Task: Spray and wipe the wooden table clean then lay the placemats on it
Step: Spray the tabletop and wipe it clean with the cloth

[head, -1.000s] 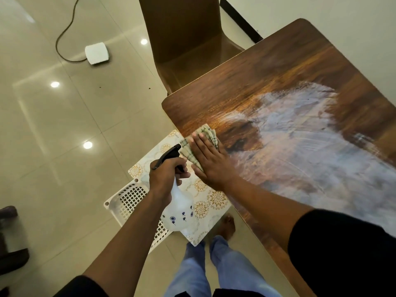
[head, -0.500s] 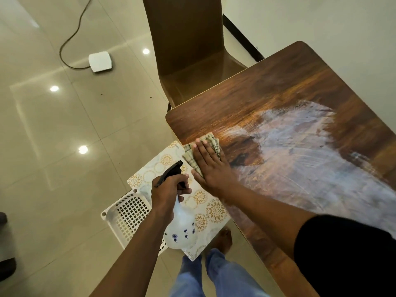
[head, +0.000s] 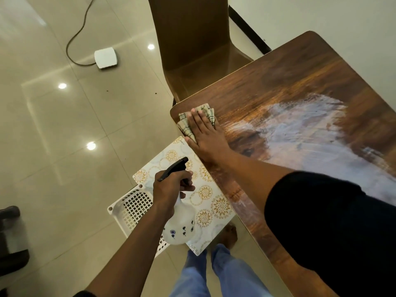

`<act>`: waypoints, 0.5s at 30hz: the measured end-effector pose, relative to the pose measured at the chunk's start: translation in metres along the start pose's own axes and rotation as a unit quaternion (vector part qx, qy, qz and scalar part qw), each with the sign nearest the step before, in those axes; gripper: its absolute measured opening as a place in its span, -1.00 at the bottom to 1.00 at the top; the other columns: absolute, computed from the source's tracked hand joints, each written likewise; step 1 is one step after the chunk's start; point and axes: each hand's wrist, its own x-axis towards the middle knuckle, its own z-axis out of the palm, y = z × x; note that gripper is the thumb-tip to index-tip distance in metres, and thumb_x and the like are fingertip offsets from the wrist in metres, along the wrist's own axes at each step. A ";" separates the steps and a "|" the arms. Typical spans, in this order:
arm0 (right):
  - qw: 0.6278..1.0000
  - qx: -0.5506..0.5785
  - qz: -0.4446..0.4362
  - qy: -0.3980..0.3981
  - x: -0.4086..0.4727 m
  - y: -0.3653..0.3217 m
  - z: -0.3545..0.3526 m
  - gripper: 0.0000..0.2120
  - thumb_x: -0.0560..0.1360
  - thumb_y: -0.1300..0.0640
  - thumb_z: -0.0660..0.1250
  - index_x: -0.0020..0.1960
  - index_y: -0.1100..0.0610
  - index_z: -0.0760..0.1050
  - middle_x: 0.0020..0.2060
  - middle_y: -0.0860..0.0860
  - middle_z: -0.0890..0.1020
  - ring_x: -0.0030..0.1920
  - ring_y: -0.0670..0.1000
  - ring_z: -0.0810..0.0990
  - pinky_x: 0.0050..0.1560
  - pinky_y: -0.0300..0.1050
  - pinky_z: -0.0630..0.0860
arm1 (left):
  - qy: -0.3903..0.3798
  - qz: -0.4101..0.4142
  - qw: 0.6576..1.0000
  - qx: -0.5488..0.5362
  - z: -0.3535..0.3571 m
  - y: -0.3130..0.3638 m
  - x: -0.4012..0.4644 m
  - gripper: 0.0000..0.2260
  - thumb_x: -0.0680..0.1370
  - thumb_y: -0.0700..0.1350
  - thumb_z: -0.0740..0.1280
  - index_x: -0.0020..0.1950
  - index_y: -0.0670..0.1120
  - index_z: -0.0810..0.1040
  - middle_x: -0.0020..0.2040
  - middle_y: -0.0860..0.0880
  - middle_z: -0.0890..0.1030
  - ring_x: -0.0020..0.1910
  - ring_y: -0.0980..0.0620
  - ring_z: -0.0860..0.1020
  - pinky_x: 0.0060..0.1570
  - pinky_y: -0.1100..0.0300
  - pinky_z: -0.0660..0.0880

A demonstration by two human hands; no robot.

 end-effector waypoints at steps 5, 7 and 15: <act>0.998 -0.025 -0.034 0.036 -0.109 0.024 0.037 -0.28 0.70 -0.26 -0.04 0.72 0.09 -0.11 0.71 0.03 -0.09 0.69 0.04 -0.14 0.61 0.29 0.02 | -0.037 0.006 0.999 0.029 0.008 -0.008 -0.015 -0.77 0.52 -0.25 0.46 -0.30 -0.01 0.74 -0.30 -0.18 0.64 -0.27 -0.15 0.71 -0.34 0.10 0.39; 0.998 -0.034 -0.024 0.044 -0.154 0.029 0.046 -0.28 0.71 -0.25 -0.01 0.72 0.10 -0.10 0.71 0.04 -0.08 0.70 0.04 -0.13 0.62 0.27 0.01 | -0.052 0.007 0.998 0.035 0.011 -0.015 -0.021 -0.69 0.55 -0.25 0.45 -0.32 0.08 0.75 -0.29 -0.17 0.64 -0.24 -0.15 0.70 -0.33 0.08 0.40; 0.999 -0.029 0.020 0.040 -0.251 0.051 0.070 -0.29 0.71 -0.19 0.07 0.71 0.14 -0.05 0.71 0.05 -0.03 0.70 0.06 -0.08 0.62 0.24 0.07 | -0.087 -0.003 0.992 0.091 0.028 -0.061 -0.054 -0.75 0.54 -0.20 0.47 -0.22 0.13 0.75 -0.28 -0.20 0.67 -0.18 -0.15 0.71 -0.34 0.09 0.42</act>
